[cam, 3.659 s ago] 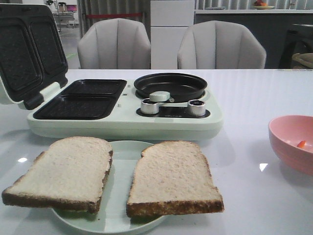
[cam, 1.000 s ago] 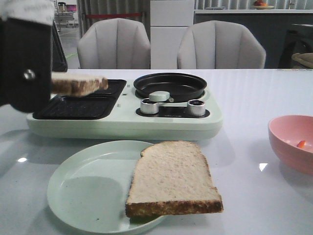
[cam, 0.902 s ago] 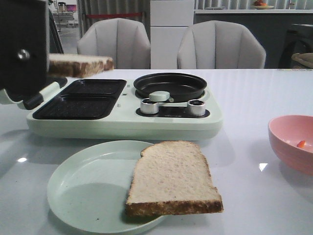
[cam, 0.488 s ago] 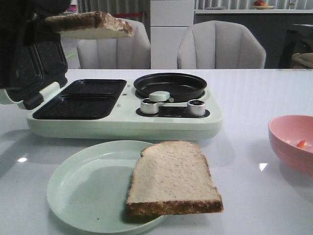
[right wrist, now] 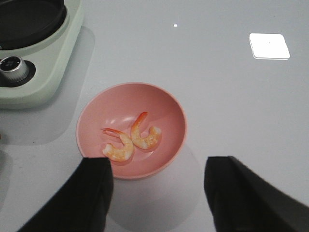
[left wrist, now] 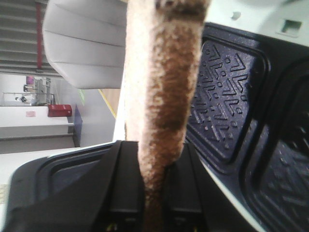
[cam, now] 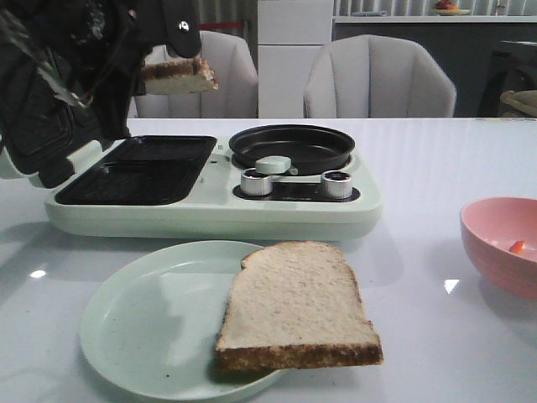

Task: Make breakfast with bread and shrimp
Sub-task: 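Lift the bread slice with the left gripper onto the waffle plate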

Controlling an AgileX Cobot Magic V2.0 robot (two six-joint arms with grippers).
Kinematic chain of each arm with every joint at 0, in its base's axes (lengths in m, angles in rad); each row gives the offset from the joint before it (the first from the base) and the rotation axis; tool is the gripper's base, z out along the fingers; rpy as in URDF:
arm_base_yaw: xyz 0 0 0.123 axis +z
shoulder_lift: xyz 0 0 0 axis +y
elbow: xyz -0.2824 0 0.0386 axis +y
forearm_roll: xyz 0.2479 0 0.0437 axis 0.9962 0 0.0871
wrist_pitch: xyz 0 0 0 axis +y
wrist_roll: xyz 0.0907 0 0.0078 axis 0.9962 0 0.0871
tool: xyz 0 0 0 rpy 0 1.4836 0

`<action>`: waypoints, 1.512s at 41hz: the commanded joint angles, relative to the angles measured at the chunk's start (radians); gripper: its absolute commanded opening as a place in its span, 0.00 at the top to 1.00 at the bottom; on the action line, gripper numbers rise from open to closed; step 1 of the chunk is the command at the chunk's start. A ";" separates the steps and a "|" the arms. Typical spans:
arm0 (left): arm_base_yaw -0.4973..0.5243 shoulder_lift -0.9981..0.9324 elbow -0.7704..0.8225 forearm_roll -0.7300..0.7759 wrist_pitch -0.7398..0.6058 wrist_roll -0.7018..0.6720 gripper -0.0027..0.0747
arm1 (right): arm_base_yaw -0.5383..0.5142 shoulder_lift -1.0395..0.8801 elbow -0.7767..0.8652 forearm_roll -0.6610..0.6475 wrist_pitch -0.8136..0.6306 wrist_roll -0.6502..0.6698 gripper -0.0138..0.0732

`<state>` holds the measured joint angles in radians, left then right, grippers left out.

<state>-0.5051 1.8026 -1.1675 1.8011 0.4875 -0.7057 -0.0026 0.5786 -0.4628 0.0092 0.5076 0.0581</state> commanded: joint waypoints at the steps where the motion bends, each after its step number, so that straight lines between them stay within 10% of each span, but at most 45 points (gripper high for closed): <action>1: 0.028 0.034 -0.103 0.058 0.034 0.005 0.84 | -0.005 0.008 -0.028 -0.009 -0.078 -0.004 0.24; 22: 0.106 0.248 -0.263 0.058 0.009 0.017 0.82 | -0.005 0.008 -0.028 -0.009 -0.078 -0.004 0.24; 35: 0.112 0.247 -0.263 0.058 -0.021 0.017 0.38 | -0.005 0.008 -0.028 -0.009 -0.078 -0.004 0.24; 62: 0.050 -0.194 0.142 0.058 -0.149 0.008 0.37 | -0.005 0.008 -0.028 -0.009 -0.078 -0.004 0.24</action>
<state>-0.4202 1.7362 -1.0553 1.8147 0.3197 -0.6826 -0.0026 0.5786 -0.4628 0.0092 0.5076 0.0581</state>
